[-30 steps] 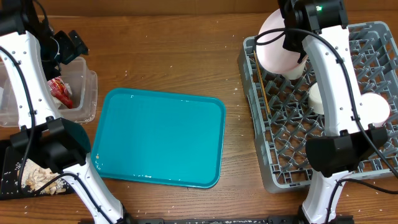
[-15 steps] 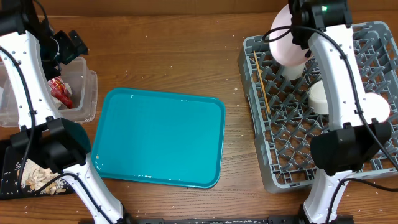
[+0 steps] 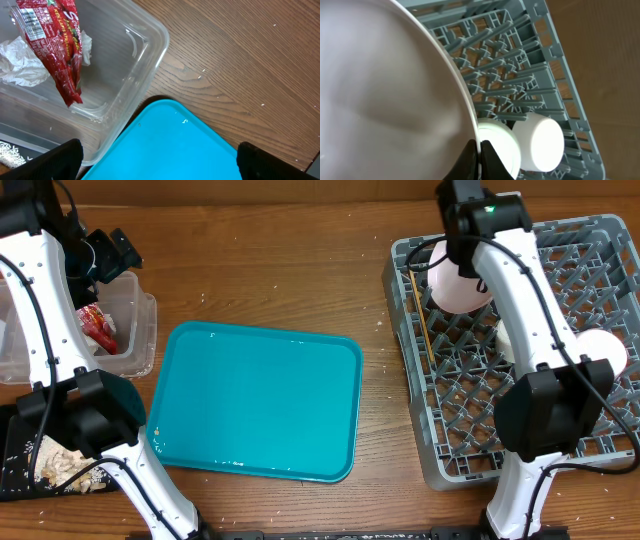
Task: Sort waste into correct bins and load items into the dishwasher
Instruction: 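Lift the pink plate with the right gripper and carry it over the rack, then stand the pink plate upright in the rack's left side and release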
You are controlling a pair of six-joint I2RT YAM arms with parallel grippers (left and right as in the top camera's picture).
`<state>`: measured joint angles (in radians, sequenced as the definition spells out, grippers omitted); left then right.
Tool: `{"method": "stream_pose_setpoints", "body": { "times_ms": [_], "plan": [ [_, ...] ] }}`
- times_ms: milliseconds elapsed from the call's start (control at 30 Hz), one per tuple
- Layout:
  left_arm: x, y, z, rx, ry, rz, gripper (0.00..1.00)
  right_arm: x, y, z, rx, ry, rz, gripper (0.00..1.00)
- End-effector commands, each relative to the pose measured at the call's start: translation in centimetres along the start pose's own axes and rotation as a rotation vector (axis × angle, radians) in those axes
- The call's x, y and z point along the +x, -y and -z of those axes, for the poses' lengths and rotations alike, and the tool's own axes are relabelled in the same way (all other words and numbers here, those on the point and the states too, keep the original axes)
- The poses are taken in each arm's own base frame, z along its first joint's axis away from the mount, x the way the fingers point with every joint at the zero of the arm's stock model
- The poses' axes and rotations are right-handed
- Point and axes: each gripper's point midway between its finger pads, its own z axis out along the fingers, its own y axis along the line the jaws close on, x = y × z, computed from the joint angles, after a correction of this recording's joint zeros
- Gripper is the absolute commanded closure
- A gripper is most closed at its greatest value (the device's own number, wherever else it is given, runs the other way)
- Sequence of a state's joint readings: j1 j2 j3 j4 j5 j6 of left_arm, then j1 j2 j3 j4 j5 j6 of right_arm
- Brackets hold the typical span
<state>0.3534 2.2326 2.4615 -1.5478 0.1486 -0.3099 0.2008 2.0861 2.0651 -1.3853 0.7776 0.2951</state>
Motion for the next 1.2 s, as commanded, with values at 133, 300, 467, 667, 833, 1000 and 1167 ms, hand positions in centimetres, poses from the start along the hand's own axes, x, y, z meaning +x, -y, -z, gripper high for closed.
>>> {"method": "stream_pose_setpoints", "body": {
  "times_ms": [133, 300, 467, 667, 833, 1000, 1167],
  "plan": [
    [-0.2, 0.4, 0.7, 0.002, 0.023, -0.025, 0.0, 0.0, -0.8, 9.4, -0.322, 0.055, -0.053, 0.0],
    [-0.2, 0.4, 0.7, 0.002, 0.023, -0.026, 0.0, 1.8, -0.4, 16.5, -0.699, 0.023, -0.091, 0.0],
    [-0.2, 0.4, 0.7, 0.002, 0.023, -0.025, 0.0, 7.1, 4.5, 23.8, -0.919, 0.027, -0.086, 0.0],
    [-0.2, 0.4, 0.7, 0.002, 0.023, -0.025, 0.0, 8.8, 7.2, 27.5, -1.029, 0.109, -0.109, 0.0],
    [-0.2, 0.4, 0.7, 0.002, 0.023, -0.025, 0.0, 8.9, 7.5, 27.7, -1.032, 0.119, -0.112, 0.0],
    [-0.2, 0.4, 0.7, 0.002, 0.023, -0.025, 0.0, 8.9, 7.6, 27.5, -1.018, 0.156, -0.051, 0.0],
    [-0.2, 0.4, 0.7, 0.002, 0.023, -0.025, 0.0, 9.4, 8.9, 28.3, -1.016, 0.219, -0.027, 0.0]
  ]
}}
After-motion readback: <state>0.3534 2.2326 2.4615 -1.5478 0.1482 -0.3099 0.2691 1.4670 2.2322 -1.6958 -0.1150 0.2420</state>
